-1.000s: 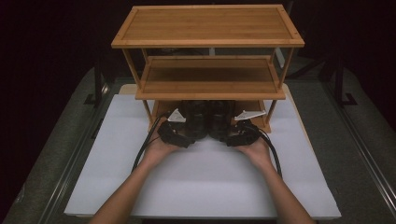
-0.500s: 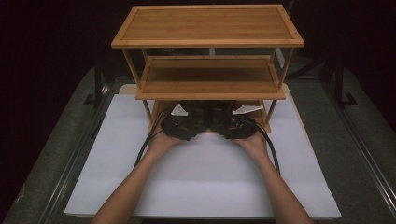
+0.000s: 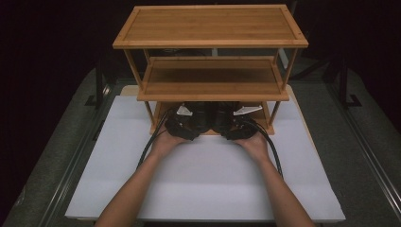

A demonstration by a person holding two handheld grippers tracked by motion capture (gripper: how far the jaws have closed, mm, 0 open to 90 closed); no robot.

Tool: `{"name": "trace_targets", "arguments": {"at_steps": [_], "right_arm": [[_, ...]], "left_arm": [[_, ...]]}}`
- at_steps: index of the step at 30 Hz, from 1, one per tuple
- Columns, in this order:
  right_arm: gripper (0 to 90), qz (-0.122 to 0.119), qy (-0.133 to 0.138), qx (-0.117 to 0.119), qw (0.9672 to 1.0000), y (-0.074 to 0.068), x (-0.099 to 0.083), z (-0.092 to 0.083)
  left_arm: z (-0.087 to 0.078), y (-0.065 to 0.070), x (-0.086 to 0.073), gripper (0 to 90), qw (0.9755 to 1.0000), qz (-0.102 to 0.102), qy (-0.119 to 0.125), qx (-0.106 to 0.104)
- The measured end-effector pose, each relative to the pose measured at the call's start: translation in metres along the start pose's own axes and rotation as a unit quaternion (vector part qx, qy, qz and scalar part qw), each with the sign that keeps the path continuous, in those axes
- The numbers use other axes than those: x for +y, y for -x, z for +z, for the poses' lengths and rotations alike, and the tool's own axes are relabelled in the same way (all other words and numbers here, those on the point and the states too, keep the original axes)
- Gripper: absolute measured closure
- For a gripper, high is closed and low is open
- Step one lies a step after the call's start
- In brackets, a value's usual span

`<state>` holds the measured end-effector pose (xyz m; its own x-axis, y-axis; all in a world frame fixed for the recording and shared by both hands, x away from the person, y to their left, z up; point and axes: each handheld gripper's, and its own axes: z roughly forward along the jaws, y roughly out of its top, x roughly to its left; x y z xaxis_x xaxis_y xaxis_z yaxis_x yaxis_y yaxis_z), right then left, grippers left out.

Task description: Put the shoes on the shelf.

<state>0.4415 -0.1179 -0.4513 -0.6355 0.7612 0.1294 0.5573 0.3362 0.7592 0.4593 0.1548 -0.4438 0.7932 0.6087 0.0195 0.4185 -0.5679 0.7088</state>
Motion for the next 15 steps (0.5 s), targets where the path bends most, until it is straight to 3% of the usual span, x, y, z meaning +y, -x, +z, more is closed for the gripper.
{"name": "trace_targets", "arguments": {"at_steps": [7,15], "right_arm": [[21.4,0.009,-0.003,0.0,1.0,0.0,-0.001,0.0],[22.3,0.009,0.017,0.0,0.9998,0.002,0.0,-0.015]], "left_arm": [[0.0,-0.002,-0.002,16.6,1.0,-0.003,0.002,-0.004],[-0.017,0.001,0.003,16.6,0.9999,0.0,0.012,-0.002]]}}
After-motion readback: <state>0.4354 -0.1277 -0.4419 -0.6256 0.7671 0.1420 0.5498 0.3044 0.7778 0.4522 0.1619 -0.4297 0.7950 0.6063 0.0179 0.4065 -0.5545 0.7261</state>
